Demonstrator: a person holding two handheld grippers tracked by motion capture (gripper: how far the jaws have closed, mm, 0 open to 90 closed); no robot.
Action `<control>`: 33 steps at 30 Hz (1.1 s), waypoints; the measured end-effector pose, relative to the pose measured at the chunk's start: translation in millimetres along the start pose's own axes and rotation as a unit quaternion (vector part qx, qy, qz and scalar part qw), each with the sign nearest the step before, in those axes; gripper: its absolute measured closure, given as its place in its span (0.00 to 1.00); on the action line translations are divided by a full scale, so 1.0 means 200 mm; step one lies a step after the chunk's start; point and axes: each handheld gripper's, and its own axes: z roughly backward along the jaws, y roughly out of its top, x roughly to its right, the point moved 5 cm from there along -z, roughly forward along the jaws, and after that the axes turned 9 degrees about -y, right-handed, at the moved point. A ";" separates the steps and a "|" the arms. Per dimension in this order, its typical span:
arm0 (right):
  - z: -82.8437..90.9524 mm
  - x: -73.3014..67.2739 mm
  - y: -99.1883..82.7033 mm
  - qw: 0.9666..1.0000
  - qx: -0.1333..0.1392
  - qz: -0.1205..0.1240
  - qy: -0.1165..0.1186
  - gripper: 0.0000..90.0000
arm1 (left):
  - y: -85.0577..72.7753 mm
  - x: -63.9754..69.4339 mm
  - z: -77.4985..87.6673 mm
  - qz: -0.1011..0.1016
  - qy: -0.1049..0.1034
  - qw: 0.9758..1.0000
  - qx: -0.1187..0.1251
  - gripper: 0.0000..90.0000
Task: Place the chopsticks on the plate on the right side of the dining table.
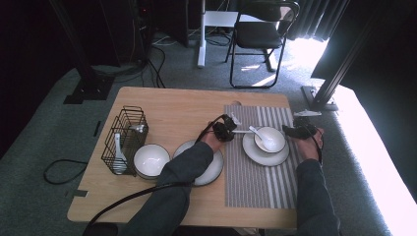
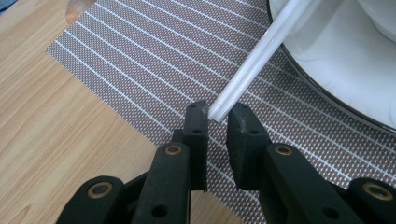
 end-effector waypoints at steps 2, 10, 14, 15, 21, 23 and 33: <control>0.00 0.00 0.00 1.000 0.000 -0.001 0.001 0.49 | 0.01 0.00 0.00 0.000 0.001 1.000 0.000 0.88; 0.01 0.01 -0.01 1.000 0.000 -0.002 0.000 0.49 | 0.02 0.01 -0.01 0.000 0.002 1.000 0.003 0.88; 0.01 0.00 -0.01 1.000 0.000 -0.001 0.001 0.49 | 0.03 0.01 -0.02 0.002 0.002 1.000 0.004 0.87; 0.01 0.00 -0.01 1.000 0.000 -0.001 0.001 0.49 | 0.03 0.01 -0.02 0.002 0.002 1.000 0.004 0.87; 0.01 0.00 -0.01 1.000 0.001 -0.003 0.003 0.49 | 0.03 0.01 -0.02 0.002 0.002 1.000 0.001 0.86; 0.01 0.00 -0.01 1.000 0.002 -0.003 0.003 0.49 | 0.03 0.01 -0.02 0.002 0.001 1.000 0.001 0.85; 0.01 0.00 -0.01 1.000 0.002 -0.004 0.002 0.48 | 0.00 0.00 0.01 0.016 -0.008 1.000 0.012 0.75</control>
